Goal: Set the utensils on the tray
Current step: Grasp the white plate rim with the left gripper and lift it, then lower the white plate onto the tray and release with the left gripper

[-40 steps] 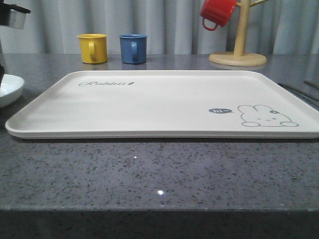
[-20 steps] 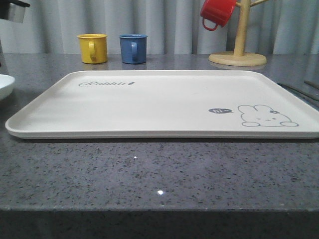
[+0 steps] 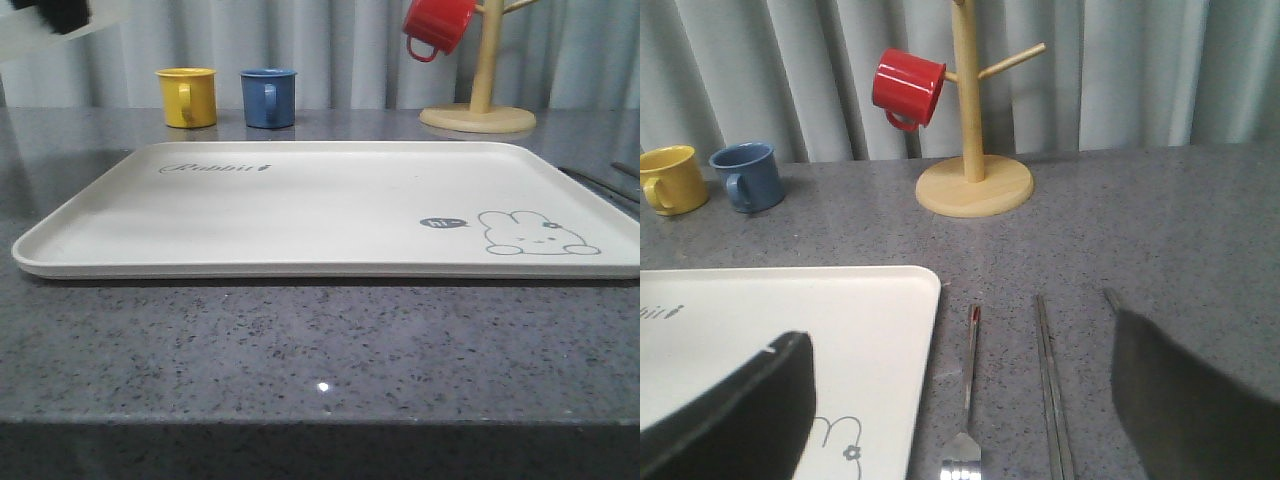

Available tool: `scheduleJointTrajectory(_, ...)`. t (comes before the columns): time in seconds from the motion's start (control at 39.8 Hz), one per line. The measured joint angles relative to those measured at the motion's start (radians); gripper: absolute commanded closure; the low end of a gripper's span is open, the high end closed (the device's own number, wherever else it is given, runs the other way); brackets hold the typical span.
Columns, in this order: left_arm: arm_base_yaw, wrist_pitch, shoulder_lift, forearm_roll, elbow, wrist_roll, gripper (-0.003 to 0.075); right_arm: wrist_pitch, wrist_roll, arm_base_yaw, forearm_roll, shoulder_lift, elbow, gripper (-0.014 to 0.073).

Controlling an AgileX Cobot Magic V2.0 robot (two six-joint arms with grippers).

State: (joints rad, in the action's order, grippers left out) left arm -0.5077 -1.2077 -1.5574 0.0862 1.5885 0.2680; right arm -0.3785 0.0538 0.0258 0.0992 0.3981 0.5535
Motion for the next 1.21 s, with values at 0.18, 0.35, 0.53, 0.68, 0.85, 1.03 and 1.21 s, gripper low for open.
scheduleJointTrajectory(0.18, -0.176, -0.002, -0.09, 0.0, 0.07, -0.023, 0.0738, 0.0, 0.0, 0.0, 0.0, 0.0, 0.0, -0.0031)
scheduleJointTrajectory(0.35, -0.277, -0.002, -0.178, -0.015, 0.096, -0.024, 0.0738, 0.0, 0.0, 0.0, 0.0, 0.0, 0.0, -0.0031)
scheduleJointTrajectory(0.53, -0.287, -0.023, -0.25, -0.024, 0.096, -0.025, 0.0738, 0.0, 0.0, 0.0, 0.0, 0.0, 0.0, -0.0031)
scheduleJointTrajectory(0.68, -0.287, -0.029, -0.291, -0.024, 0.096, -0.027, 0.0734, -0.002, 0.0, 0.0, 0.0, 0.0, 0.0, -0.0031)
scheduleJointTrajectory(0.85, -0.287, -0.029, -0.315, -0.032, 0.1, -0.027, 0.0605, -0.002, 0.0, 0.0, 0.0, 0.0, 0.0, -0.0031)
scheduleJointTrajectory(1.03, -0.287, -0.029, -0.321, -0.048, 0.1, -0.027, 0.0379, -0.002, 0.0, 0.0, 0.0, 0.0, 0.0, -0.0031)
scheduleJointTrajectory(1.21, -0.287, -0.029, -0.322, -0.049, 0.127, -0.029, 0.0365, -0.002, 0.0, 0.0, 0.0, 0.0, 0.0, -0.0031)
